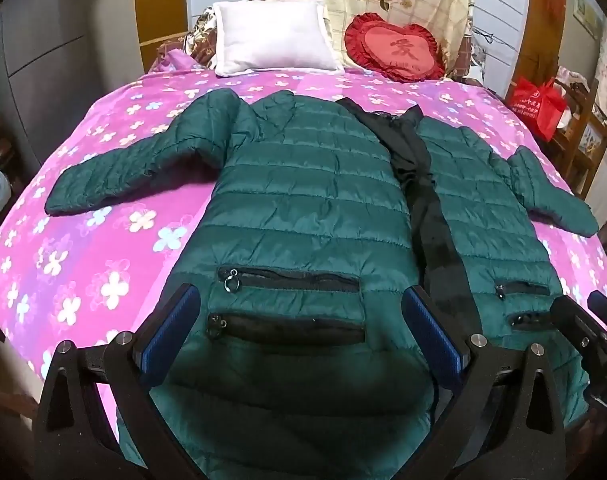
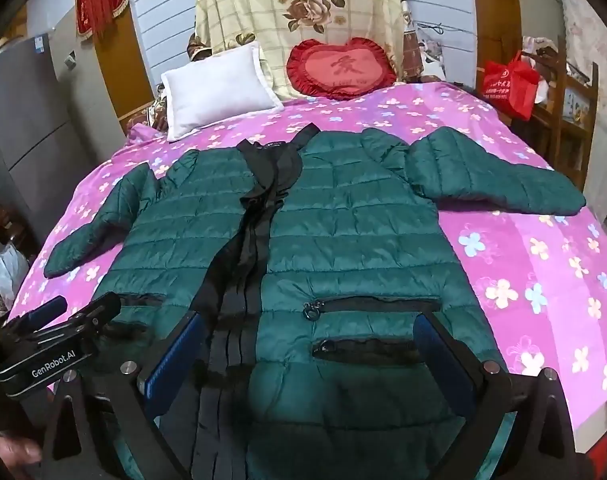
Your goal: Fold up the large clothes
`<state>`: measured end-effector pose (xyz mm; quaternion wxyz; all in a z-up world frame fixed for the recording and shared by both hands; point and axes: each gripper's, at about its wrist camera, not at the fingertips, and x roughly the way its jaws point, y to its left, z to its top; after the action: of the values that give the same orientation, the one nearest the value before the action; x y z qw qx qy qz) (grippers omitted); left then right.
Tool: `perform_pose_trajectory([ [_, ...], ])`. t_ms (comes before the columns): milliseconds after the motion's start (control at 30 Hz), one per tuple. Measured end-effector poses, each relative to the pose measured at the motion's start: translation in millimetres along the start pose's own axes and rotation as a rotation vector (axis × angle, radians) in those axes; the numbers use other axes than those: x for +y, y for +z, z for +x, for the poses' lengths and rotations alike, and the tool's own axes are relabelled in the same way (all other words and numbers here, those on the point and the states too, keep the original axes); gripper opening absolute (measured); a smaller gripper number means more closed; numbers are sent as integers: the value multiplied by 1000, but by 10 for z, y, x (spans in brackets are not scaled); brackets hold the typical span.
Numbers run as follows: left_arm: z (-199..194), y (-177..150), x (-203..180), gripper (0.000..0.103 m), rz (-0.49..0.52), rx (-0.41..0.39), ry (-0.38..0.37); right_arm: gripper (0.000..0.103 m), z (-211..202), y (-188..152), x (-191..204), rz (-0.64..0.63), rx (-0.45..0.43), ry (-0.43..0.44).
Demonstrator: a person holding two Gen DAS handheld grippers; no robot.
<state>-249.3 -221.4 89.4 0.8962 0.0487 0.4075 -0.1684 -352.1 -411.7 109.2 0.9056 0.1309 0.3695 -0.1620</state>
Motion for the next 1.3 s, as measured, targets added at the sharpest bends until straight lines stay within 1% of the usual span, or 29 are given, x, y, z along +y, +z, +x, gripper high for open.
perform_pose_trajectory([
  [200,-103,-32,-29,101,-4,-28,6,103,-114,-10,33,-10,-28,-17],
  [467,-205,-83,-62,101,0,-37,0,103,-238,-50,95,-15,-30,-22],
  [667,-287,-106,-93,101,14,-57,6,103,-253,-74,85,-8,-33,-29],
  [833,-302,-110,-82,101,6,-56,5,103,-249,-90,85,-10,-34,-47],
  [900,-292,-117,-81,101,7,-54,2,103,-248,-87,71,2,-32,-34],
  [1033,-280,-134,-93,101,12,-48,1,103,-234,-94,71,-3,-32,-43],
  [1100,-291,-133,-103,101,17,-54,1,103,-235,-103,67,5,-49,-34],
  [1167,-304,-133,-111,101,21,-61,0,103,-226,-103,66,11,-47,-29],
  [1200,-314,-132,-120,101,24,-67,2,103,-232,-113,65,15,-65,-22],
  [1300,-323,-128,-134,101,30,-74,4,103,-198,-108,55,24,-38,-16],
])
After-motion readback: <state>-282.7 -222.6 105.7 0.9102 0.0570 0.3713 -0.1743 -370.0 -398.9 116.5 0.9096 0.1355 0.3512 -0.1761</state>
